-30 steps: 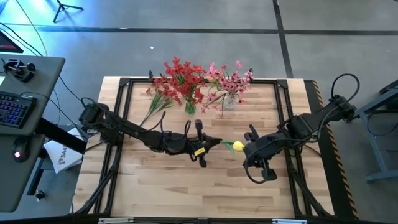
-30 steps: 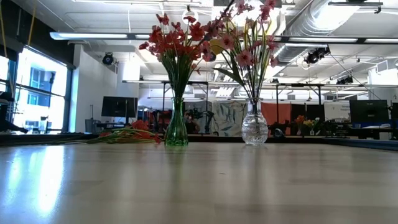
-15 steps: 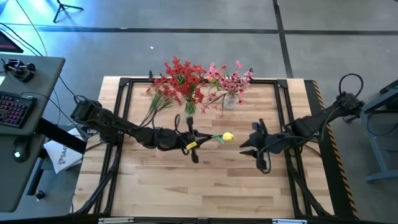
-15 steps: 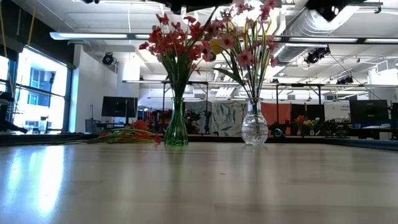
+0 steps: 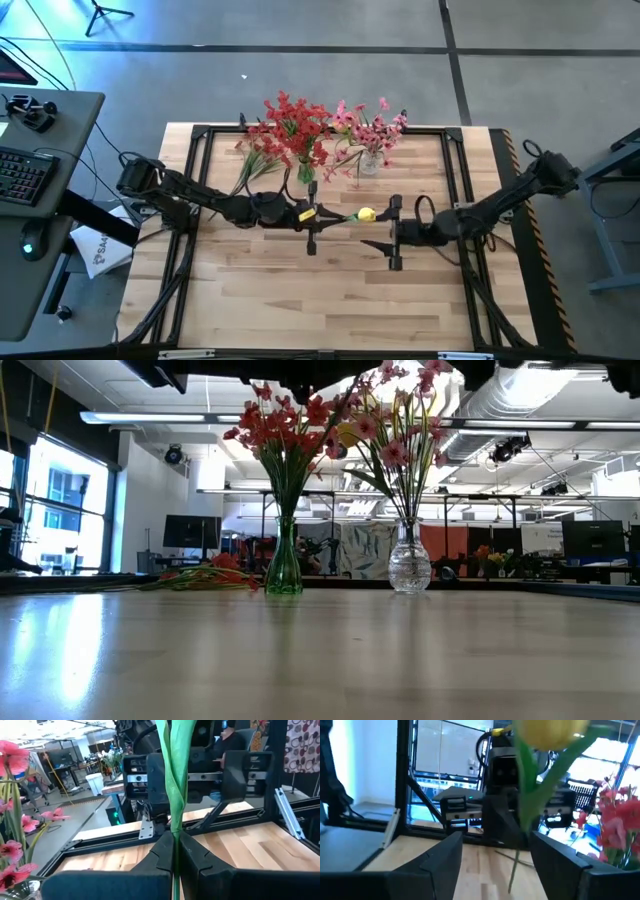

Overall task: Sort flowers into vase by color
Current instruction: Put the yellow flower into the transparent vase

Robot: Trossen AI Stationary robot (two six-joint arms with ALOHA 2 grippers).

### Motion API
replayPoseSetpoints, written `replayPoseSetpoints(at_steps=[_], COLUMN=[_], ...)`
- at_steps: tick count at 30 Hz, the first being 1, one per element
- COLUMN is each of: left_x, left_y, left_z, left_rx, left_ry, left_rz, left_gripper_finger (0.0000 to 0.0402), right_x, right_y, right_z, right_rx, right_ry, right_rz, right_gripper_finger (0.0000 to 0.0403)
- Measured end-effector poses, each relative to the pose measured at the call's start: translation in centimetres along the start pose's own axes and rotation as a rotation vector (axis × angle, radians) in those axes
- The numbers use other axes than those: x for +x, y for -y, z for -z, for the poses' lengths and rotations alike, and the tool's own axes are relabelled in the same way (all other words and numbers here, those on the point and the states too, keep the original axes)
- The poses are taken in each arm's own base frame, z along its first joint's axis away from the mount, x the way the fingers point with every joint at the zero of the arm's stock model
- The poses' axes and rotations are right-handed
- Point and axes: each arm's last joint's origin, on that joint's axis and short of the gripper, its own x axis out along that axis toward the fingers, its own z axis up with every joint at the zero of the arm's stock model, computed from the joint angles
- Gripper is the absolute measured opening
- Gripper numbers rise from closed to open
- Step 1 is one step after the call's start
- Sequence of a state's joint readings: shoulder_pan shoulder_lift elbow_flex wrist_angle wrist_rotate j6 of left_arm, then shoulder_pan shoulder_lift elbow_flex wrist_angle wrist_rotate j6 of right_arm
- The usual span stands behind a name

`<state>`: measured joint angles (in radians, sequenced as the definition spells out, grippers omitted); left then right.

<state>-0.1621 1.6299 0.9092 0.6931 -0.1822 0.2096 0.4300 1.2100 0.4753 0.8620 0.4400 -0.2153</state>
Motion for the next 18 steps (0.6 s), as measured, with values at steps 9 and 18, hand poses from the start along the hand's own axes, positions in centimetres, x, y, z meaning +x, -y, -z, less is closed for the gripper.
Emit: replayPoseSetpoints(at_steps=[9, 18], left_x=[0.0, 0.0], left_y=[0.0, 0.1], left_z=[0.0, 0.1], left_rx=[-0.001, 0.001], left_ry=[0.0, -0.009], left_rz=[0.001, 0.006], left_gripper_finger=[0.0, 0.0002], right_x=[3.4, 4.5], right_y=[0.2, 0.0], right_z=[-1.0, -2.2], right_rx=[-0.021, -0.058], right_ry=[-0.019, -0.085], right_rz=[0.107, 0.094], right_gripper_finger=[0.0184, 0.0077])
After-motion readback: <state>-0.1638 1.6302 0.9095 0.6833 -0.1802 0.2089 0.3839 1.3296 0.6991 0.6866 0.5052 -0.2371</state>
